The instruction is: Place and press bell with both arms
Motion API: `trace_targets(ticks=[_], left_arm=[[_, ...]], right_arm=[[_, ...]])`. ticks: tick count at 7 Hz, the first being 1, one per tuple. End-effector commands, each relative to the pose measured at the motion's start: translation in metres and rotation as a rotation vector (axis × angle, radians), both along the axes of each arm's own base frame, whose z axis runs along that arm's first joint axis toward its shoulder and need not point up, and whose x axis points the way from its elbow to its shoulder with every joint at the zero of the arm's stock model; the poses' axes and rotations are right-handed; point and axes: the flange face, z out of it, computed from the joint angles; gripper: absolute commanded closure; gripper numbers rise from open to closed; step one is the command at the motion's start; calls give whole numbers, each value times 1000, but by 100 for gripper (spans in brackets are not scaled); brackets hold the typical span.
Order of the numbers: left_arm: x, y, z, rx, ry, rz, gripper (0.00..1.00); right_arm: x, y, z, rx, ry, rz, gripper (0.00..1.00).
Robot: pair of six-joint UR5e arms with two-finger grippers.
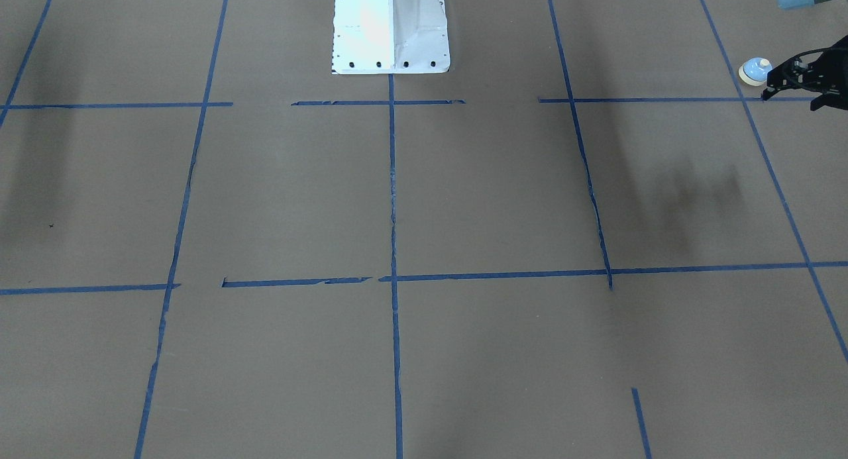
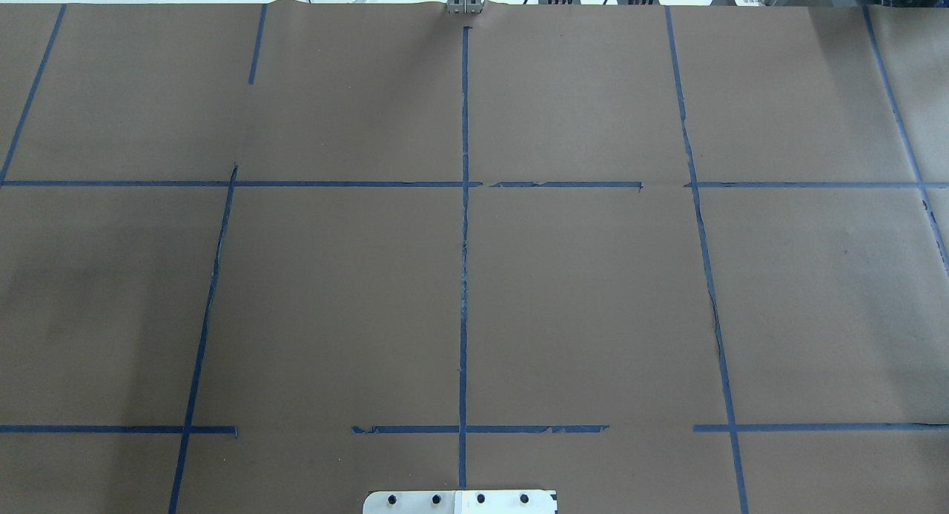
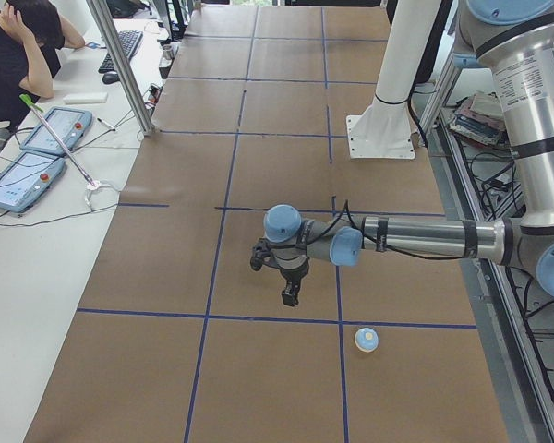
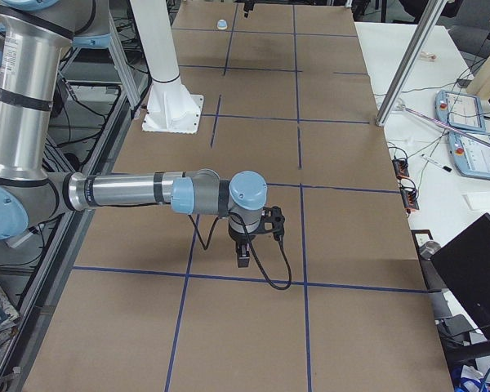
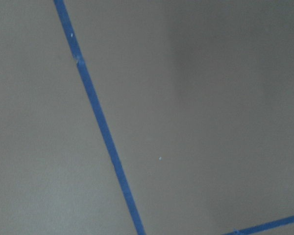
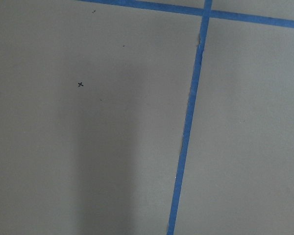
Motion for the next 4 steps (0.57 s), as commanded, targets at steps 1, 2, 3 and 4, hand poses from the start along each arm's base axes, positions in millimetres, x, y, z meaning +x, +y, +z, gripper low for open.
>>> trace_targets(ticks=[1, 2, 3, 4], left_arm=[[-3, 55, 48, -59, -38, 67, 0], [4, 64, 68, -82, -46, 104, 0], [9, 73, 83, -102, -54, 139, 0], [11, 77, 90, -111, -57, 150, 0]], right_arm=[[0, 0, -1, 4, 1, -1, 0], [0, 0, -1, 4, 1, -1, 0], [0, 0, -2, 7, 0, -2, 0], [0, 0, -3, 8, 0, -2, 0]])
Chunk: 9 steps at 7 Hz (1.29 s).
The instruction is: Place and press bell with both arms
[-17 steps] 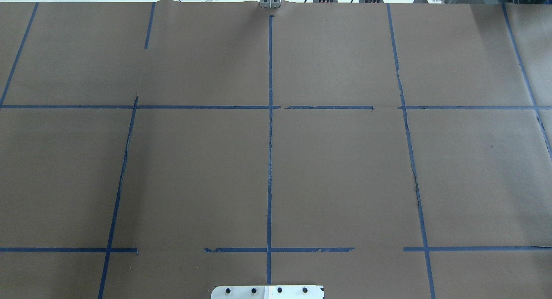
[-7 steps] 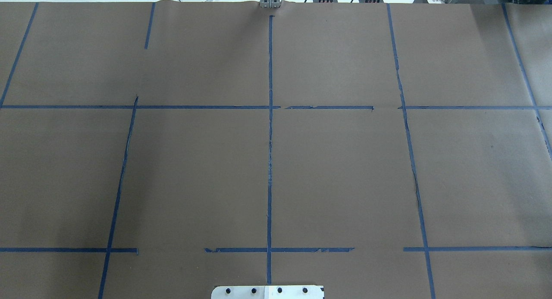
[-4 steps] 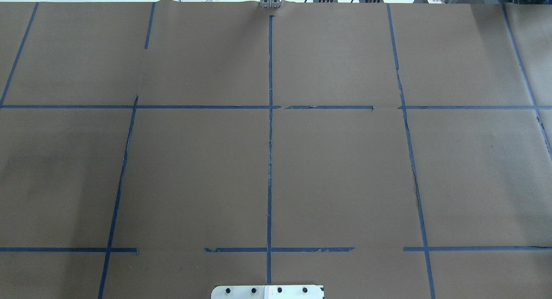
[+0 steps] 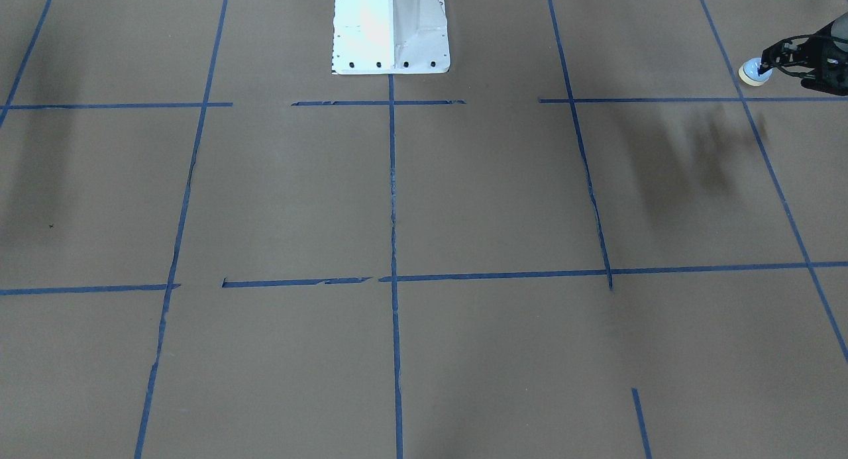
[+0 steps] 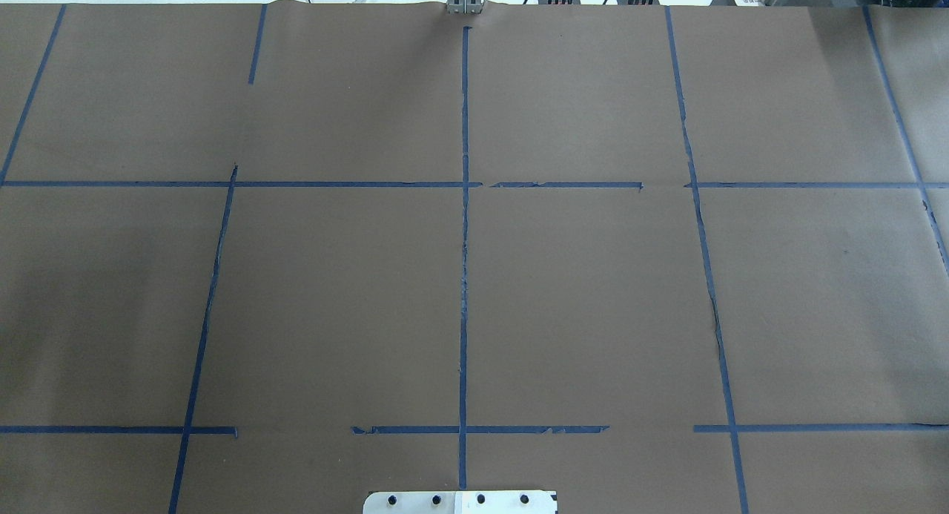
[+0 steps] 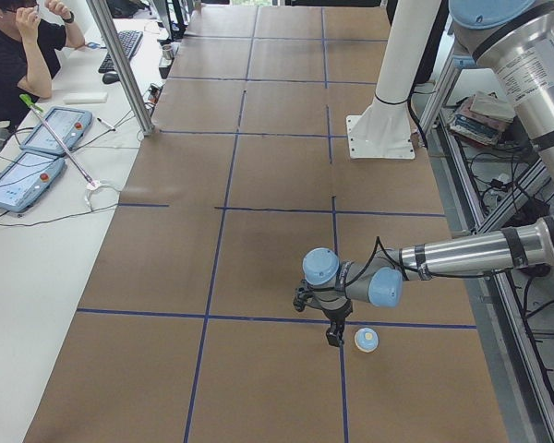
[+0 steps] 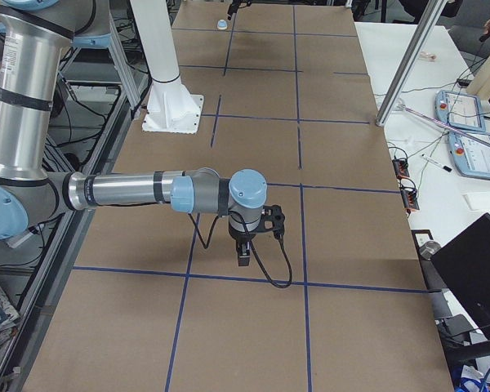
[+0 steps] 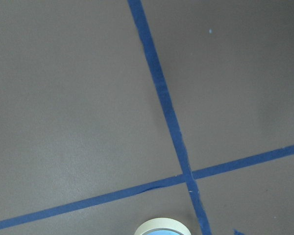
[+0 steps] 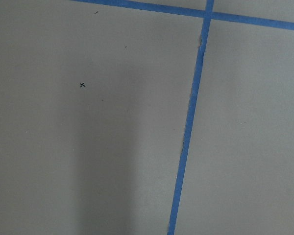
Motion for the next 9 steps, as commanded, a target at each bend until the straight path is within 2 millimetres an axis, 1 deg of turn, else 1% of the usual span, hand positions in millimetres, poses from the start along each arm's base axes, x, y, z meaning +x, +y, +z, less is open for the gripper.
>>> trace_targets(ticks=[1, 5, 6, 7, 8, 9], left_arm=[[4, 10, 18, -22, -6, 29, 0], [0, 28, 47, -64, 63, -13, 0], [5, 29, 44, -97, 93, -34, 0], [14, 32, 42, -114, 92, -22, 0], [20, 34, 42, -126, 83, -9, 0], [21, 37, 48, -136, 76, 3, 0]], right_arm=[[0, 0, -2, 5, 0, 0, 0], [0, 0, -3, 11, -1, -4, 0], [0, 0, -3, 13, -1, -5, 0], [0, 0, -3, 13, -1, -5, 0], [0, 0, -3, 13, -1, -5, 0], [0, 0, -3, 13, -1, -5, 0]])
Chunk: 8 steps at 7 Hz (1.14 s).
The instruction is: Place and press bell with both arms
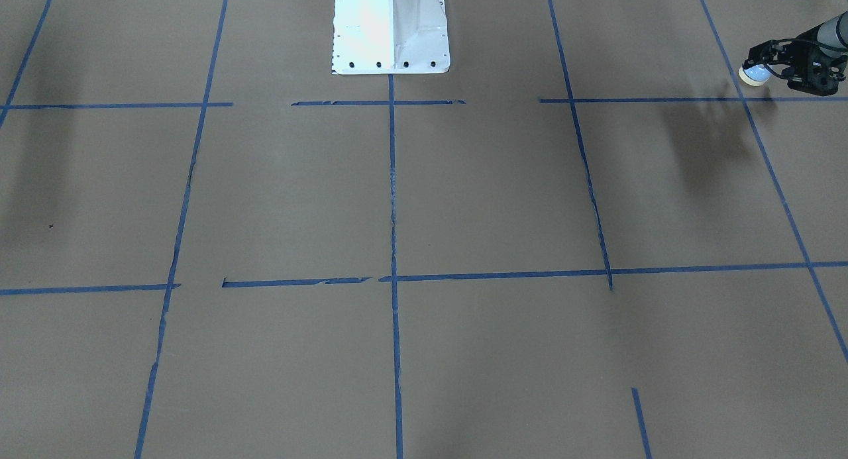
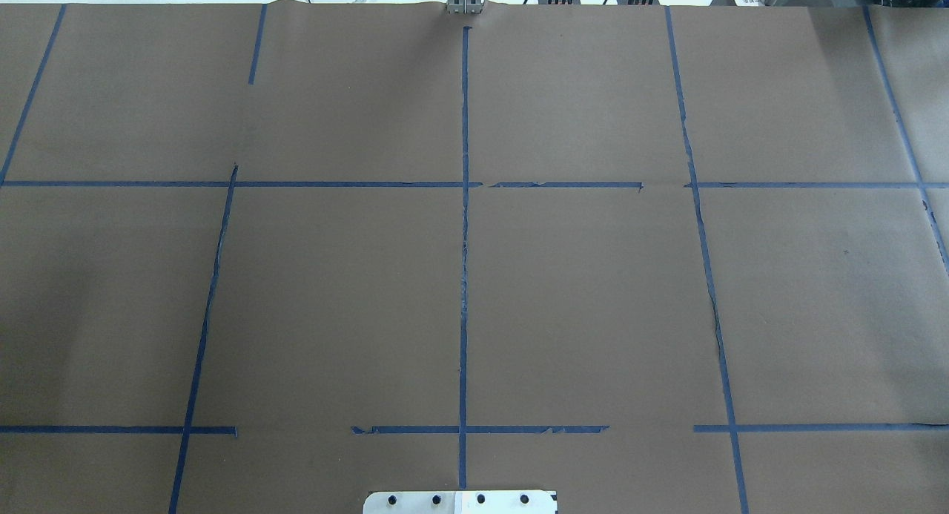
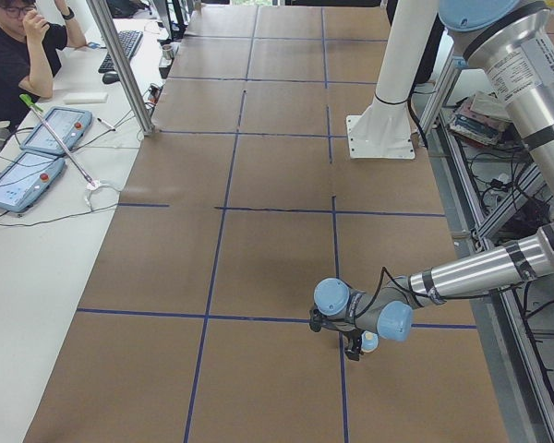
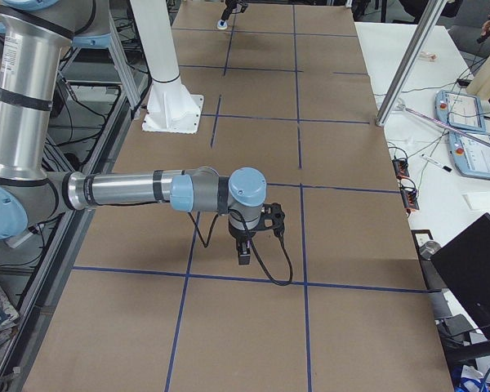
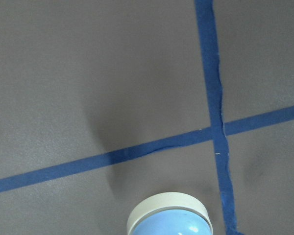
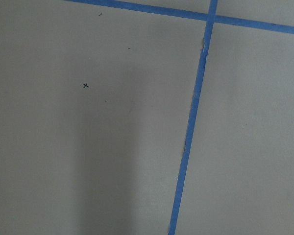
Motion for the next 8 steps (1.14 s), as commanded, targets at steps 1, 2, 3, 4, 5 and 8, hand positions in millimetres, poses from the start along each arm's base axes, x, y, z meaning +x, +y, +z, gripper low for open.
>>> trace_targets(ticks=[1, 2, 3, 4, 5, 8], left_arm=[[8, 6, 5, -20, -11, 32, 0], [13, 8, 5, -36, -24, 37, 0], [19, 10, 4, -46, -31, 47, 0], [23, 11, 4, -52, -34, 47, 0], [25, 11, 3, -47, -38, 46, 0], [25, 9, 2, -18, -50, 36, 63]], right_arm=[[0, 0, 0, 0, 0, 0, 0], [0, 0, 0, 0, 0, 0, 0], [0, 0, 0, 0, 0, 0, 0], [0, 0, 0, 0, 0, 0, 0], [0, 0, 0, 0, 0, 0, 0], [0, 0, -5, 9, -1, 0, 0]])
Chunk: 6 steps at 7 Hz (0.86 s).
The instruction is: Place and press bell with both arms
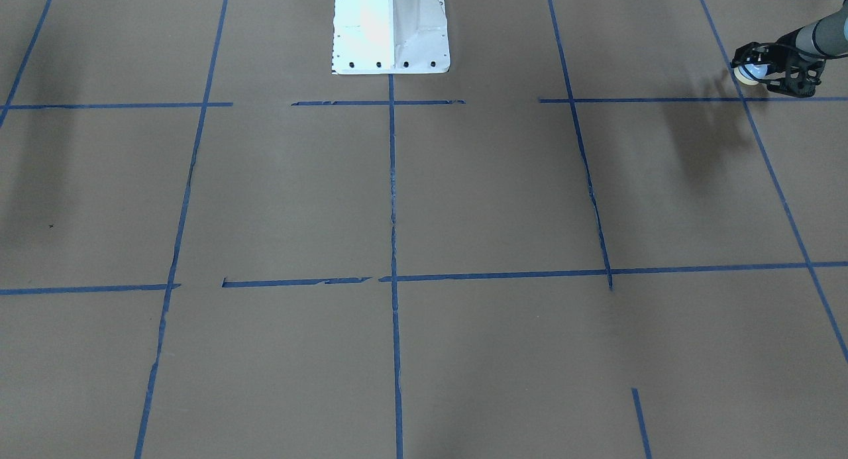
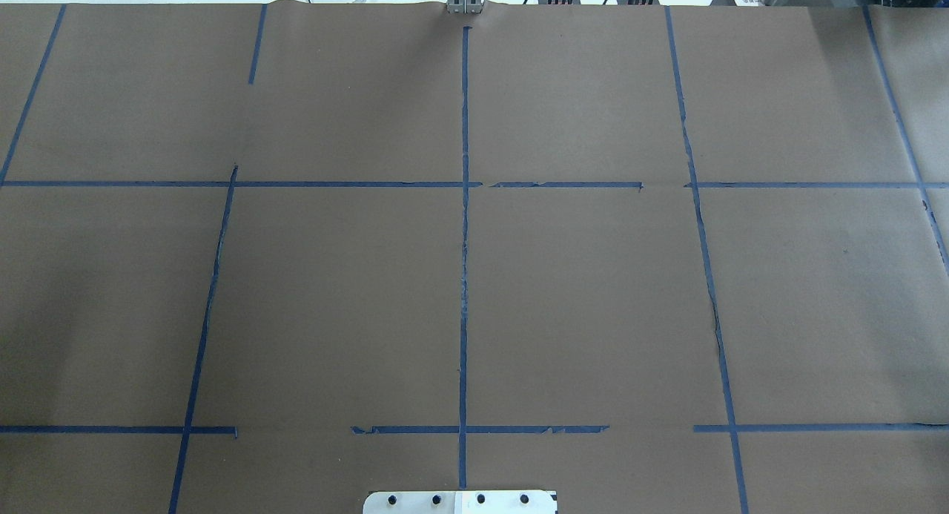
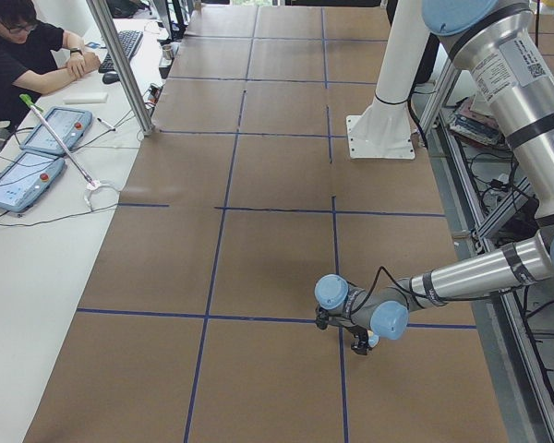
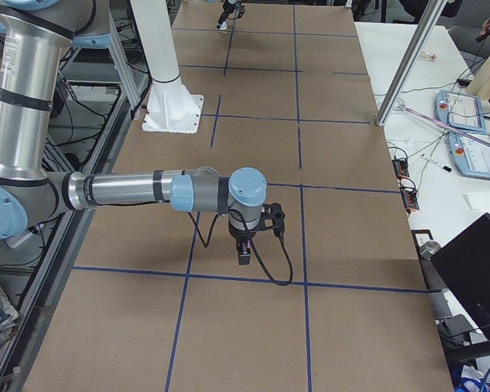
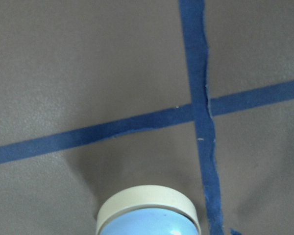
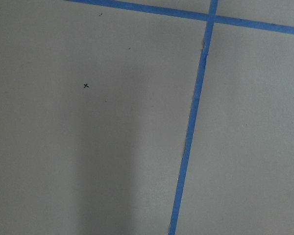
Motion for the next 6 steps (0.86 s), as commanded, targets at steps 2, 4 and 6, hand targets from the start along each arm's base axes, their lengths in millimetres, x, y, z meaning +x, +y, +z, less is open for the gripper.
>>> trace_targets(ticks=[2, 4, 6], left_arm=[[-1, -6, -8, 80, 18, -19, 83], [-9, -34, -53, 162, 75, -119, 91], [-37, -79, -112, 264, 127, -307, 92]], right_arm=[[1, 16, -12, 9, -2, 3, 0], [1, 18, -13, 9, -2, 5, 0], [1, 18, -12, 6, -4, 6, 0]])
